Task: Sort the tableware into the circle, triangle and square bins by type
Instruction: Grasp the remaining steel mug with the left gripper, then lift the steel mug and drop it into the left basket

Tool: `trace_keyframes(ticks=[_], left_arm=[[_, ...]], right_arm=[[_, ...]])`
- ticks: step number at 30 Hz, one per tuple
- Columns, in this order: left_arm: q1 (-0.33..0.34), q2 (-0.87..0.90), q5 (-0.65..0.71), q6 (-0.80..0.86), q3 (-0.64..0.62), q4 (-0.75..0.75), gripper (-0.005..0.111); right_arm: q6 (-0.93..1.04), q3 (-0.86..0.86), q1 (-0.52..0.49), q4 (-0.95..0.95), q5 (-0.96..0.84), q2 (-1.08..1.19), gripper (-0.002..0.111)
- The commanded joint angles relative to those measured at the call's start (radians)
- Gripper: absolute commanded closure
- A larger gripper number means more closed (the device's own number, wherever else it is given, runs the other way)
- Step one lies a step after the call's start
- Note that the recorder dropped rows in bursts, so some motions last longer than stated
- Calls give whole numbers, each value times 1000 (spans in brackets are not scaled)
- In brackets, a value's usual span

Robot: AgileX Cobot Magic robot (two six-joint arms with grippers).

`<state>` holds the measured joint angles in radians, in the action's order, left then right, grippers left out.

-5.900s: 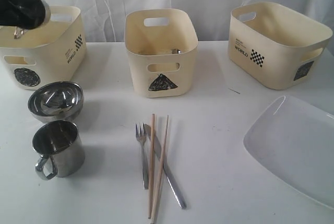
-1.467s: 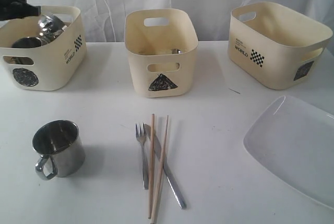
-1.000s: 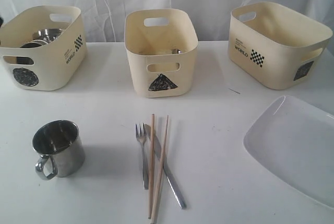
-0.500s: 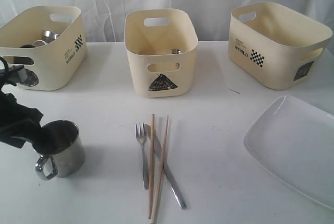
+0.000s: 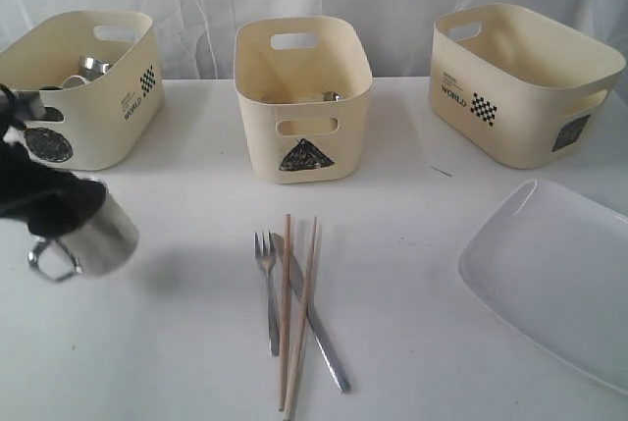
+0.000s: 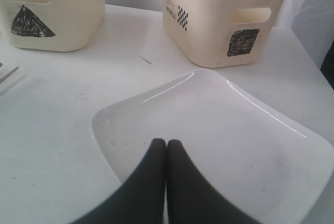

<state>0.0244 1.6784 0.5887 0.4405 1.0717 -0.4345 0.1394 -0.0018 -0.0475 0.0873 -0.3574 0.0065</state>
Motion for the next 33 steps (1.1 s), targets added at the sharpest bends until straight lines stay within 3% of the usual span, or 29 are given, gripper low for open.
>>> trace_keyframes(ticks=[1,3,8,11,15,19,26,30,33], left_arm=[[54,-112,-149,3,179,-11,107],[67,-143,-314,3,247,-14,107],[52,-121,-912,-101,290,-123,107],[50,-20,-1101,-212,294,-17,107],[47,139,-1117,-409,345,429,100],[40,263,-1068,-576,413,716,84],[40,388,-1064,-642,466,734,52],[40,378,-1024,-707,466,734,42],[40,343,-971,-734,466,742,42]], right_arm=[[-4,2,0,-6,7,-7,108],[-4,2,0,-6,7,-7,108],[-4,2,0,-6,7,-7,108],[-4,2,0,-6,7,-7,108],[-4,2,0,-6,7,-7,108],[-4,2,0,-6,7,-7,108],[-4,2,0,-6,7,-7,108],[-4,2,0,-6,7,-7,108],[-4,2,0,-6,7,-7,108]])
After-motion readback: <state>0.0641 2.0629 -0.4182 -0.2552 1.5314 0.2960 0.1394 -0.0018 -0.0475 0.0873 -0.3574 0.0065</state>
